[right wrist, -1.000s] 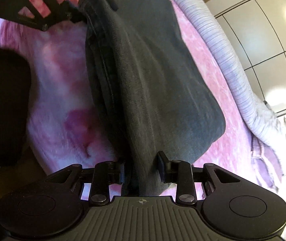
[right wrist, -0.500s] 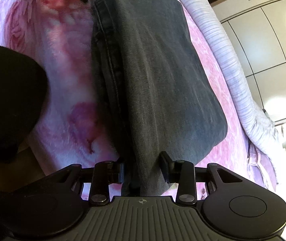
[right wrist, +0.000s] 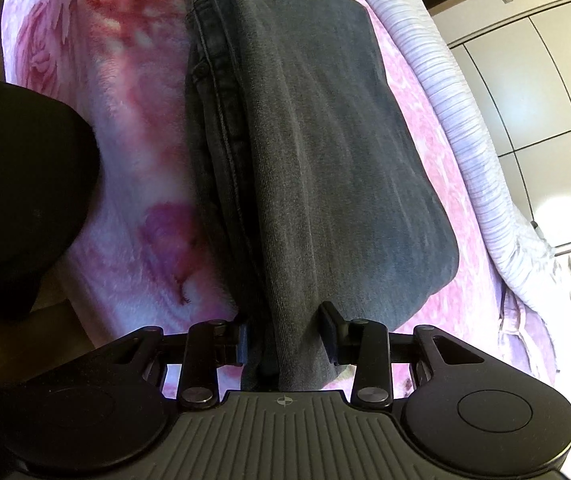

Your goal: Fold clothes

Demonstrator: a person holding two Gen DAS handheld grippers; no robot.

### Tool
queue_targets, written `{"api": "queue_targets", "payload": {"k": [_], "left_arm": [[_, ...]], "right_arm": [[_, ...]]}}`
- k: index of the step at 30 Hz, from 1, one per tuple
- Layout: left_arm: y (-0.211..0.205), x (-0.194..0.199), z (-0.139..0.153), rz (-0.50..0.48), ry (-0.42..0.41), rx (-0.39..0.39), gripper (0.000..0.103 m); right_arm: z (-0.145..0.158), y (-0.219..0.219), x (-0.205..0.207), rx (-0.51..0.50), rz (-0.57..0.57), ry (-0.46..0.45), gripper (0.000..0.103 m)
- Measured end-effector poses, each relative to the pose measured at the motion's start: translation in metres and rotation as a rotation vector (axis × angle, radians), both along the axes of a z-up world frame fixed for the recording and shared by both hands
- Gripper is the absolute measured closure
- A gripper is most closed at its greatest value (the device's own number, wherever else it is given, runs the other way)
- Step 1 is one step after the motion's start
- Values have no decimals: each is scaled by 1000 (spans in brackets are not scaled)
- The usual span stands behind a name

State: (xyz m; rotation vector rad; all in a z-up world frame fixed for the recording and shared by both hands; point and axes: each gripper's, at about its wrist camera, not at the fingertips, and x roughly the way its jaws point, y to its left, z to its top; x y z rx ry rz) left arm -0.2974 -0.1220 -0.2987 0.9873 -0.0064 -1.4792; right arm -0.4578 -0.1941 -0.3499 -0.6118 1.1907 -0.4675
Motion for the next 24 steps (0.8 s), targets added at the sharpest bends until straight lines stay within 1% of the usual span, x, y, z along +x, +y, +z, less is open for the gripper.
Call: {"api": "queue_targets", "payload": {"k": [5, 7, 16, 24], "left_arm": [[-13, 15, -6, 53, 77, 44, 73], [-14, 16, -7, 62, 87, 53, 73], [-20, 15, -10, 103, 92, 72, 73], [-30, 11, -9, 126, 59, 92, 73]], "right_arm": [[-2, -1, -1, -1, 16, -2, 65], [-3, -1, -3, -1, 20, -13, 65], [-1, -5, -14, 19, 45, -57, 65], [4, -10, -22, 47, 81, -84, 64]]}}
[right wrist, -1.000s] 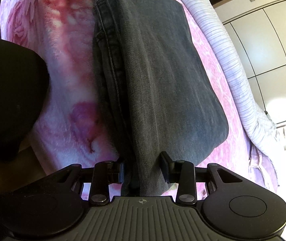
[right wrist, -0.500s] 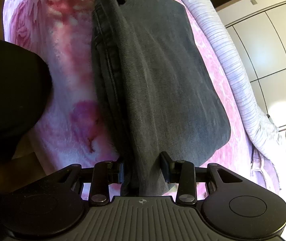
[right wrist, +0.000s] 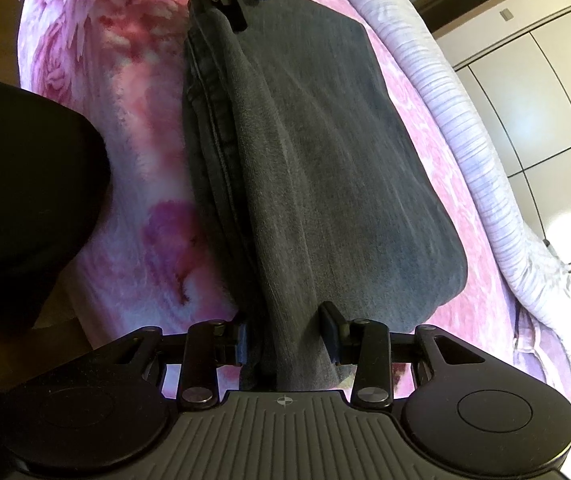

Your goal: Fold clothes

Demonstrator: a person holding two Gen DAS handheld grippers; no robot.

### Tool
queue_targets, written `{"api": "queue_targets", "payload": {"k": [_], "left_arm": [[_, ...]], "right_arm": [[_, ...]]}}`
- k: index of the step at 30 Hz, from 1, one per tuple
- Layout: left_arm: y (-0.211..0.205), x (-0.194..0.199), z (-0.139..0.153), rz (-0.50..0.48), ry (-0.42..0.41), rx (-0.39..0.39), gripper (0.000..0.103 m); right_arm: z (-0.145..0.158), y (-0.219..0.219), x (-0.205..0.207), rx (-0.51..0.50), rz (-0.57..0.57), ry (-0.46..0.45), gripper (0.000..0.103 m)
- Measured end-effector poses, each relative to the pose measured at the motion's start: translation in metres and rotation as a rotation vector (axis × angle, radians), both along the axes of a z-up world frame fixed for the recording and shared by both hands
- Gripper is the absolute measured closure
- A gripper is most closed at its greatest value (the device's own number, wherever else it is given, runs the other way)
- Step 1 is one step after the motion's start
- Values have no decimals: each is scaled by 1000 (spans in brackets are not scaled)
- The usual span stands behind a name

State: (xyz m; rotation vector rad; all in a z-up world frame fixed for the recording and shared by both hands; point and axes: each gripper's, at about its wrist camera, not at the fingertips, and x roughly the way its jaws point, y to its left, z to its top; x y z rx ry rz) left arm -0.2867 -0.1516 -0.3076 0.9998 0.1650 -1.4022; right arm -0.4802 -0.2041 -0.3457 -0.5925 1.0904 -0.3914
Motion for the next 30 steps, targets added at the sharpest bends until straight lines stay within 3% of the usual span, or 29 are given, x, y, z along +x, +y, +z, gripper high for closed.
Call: {"api": "queue_targets", "payload": {"k": [5, 10, 17, 21, 30], "left_arm": [[-1, -2, 4, 12, -9, 9, 74], [6, 4, 16, 21, 37, -5, 74], [16, 25, 44, -5, 62, -78, 74], [5, 43, 49, -23, 50, -95, 74], [-28, 49, 13, -68, 54, -2, 74]], "right_arm": [[-2, 0, -4, -8, 28, 4, 63], [-1, 1, -4, -11, 32, 48, 60], [30, 18, -6, 32, -2, 13, 58], [47, 26, 6, -7, -15, -14, 58], [50, 2, 50, -3, -30, 4, 58]]}}
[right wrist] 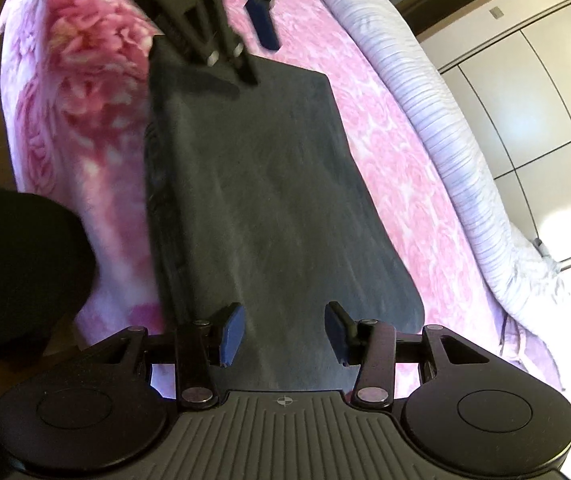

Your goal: Fold clothes

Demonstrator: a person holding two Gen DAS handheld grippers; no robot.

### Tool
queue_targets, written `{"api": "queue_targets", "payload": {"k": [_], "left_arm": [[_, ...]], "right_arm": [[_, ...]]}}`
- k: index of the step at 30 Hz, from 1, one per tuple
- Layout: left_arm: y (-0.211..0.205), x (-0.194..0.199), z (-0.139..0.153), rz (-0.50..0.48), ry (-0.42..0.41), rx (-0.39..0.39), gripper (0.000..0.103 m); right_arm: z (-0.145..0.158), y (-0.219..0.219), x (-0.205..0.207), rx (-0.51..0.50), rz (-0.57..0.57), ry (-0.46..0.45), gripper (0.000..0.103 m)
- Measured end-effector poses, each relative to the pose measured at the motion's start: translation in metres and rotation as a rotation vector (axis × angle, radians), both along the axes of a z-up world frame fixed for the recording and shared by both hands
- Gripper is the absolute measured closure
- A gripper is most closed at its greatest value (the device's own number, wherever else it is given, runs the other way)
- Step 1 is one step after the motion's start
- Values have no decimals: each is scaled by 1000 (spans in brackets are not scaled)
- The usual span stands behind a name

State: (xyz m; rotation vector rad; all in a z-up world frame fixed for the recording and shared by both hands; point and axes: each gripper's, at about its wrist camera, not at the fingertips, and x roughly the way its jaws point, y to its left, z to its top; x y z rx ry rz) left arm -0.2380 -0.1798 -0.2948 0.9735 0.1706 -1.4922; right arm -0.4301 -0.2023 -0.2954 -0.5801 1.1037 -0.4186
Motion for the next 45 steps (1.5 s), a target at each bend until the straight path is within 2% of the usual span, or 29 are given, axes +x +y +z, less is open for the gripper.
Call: {"api": "queue_targets", "payload": {"k": [5, 7, 10, 12, 14, 17, 19, 23, 25, 29, 30, 31, 32, 34, 36, 41, 45], "left_arm": [[3, 6, -13, 39, 68, -8, 76], [3, 8, -14, 41, 80, -9, 76], [2, 13, -5, 47, 114, -13, 75], [2, 22, 8, 62, 164, -46, 75], [-6, 36, 22, 91, 206, -84, 75], [-29, 56, 30, 131, 243, -103, 73], [-49, 69, 26, 152, 281, -79, 62], [-88, 98, 11, 199, 428, 0, 62], [-98, 106, 2, 196, 492, 34, 68], [-97, 104, -10, 159, 459, 37, 70], [-94, 106, -11, 161, 467, 31, 71], [-92, 107, -11, 163, 473, 25, 72], [-91, 107, -12, 162, 465, 21, 72], [-93, 104, -17, 166, 451, 18, 72], [-98, 105, -25, 178, 459, 24, 72], [-98, 113, -23, 209, 516, 31, 70], [-79, 104, -5, 220, 481, -5, 73]], "right_arm": [[-11, -14, 9, 29, 2, 23, 58], [-12, -20, 8, 52, -9, 8, 58], [-6, -35, 2, 150, -64, -53, 58], [7, -52, -8, 253, -102, -128, 58], [25, -75, -25, 342, -160, -265, 58], [37, -113, -42, 373, -283, -395, 54], [37, -139, -50, 388, -356, -453, 32], [27, -192, -67, 518, -497, -597, 30], [22, -221, -75, 597, -569, -696, 31], [6, -274, -89, 730, -713, -891, 31], [-2, -287, -91, 786, -749, -913, 48], [-6, -298, -92, 843, -770, -919, 71], [-8, -307, -92, 878, -782, -922, 71], [-2, -308, -82, 809, -735, -877, 77], [-1, -310, -70, 744, -694, -810, 77], [-2, -311, -59, 682, -676, -732, 71], [18, -251, -39, 423, -547, -590, 70]]}}
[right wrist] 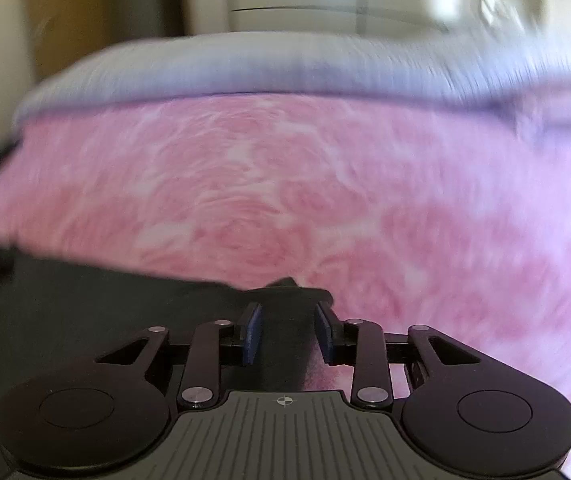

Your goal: Fold clothes

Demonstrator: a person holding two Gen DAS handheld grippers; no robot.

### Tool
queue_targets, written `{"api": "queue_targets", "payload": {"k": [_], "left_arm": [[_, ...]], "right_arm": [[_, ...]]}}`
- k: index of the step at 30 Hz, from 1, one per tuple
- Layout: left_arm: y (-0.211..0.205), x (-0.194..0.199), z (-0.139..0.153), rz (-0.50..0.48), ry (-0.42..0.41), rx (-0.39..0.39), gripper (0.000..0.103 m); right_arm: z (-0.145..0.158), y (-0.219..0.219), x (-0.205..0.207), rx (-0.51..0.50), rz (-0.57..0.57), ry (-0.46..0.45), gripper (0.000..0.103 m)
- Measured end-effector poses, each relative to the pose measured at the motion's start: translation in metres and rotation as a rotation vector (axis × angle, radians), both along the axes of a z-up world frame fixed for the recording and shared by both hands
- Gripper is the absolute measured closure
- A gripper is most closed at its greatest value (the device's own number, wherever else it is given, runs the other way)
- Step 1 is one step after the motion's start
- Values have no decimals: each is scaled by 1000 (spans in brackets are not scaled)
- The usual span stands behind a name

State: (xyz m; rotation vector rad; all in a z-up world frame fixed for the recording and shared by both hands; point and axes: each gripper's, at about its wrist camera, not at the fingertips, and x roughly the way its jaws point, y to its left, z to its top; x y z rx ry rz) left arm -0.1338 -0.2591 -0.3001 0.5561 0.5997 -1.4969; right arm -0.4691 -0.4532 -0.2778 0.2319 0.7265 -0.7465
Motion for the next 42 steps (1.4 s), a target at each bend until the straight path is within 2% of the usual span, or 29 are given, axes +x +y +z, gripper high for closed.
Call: {"api": "queue_targets", "payload": {"k": [2, 7, 14, 20, 30, 42], "left_arm": [[20, -6, 11, 0, -7, -25, 73], [79, -30, 27, -28, 16, -42, 73], [113, -53, 13, -36, -6, 7, 73], [115, -57, 6, -34, -28, 24, 73], [122, -60, -4, -15, -30, 13, 73], [120, -63, -4, -23, -53, 31, 73]], "right_arm": [[9, 31, 10, -55, 61, 49, 69], [19, 94, 27, 7, 203, 27, 68], [-3, 158, 60, -15, 343, 153, 68], [-13, 162, 68, -25, 333, 186, 68], [-19, 180, 75, -138, 382, 274, 68], [-24, 182, 77, -174, 406, 295, 68]]}}
